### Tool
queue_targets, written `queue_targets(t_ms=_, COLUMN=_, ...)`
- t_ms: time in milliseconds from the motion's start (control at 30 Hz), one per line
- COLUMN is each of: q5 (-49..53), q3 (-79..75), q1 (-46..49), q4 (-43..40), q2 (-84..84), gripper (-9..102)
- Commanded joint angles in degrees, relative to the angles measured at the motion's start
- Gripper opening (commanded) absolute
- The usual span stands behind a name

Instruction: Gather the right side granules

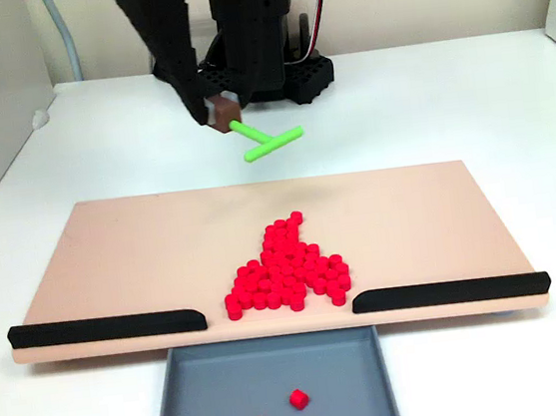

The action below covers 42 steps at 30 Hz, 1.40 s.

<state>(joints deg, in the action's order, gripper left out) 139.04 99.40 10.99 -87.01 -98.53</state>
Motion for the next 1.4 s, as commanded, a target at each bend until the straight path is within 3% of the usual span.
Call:
queue_targets(t_ms=0, q5=11.34, q3=-8.0, q1=2.11, q4=0.44, q2=5.01, gripper=0)
queue_targets(t_ms=367, q5=47.55, q3=-20.65, q1=6.94, q4=0.44, q2=18.98, gripper=0)
queue_targets(t_ms=633, q5=60.73, q3=-31.64, q1=9.32, q4=0.44, q2=28.65, gripper=0)
queue_targets(t_ms=833, q5=64.25, q3=-37.71, q1=9.76, q4=0.7, q2=34.54, gripper=0)
queue_targets(t_ms=1367, q5=63.72, q3=-36.74, q1=8.0, q4=3.08, q2=36.91, gripper=0)
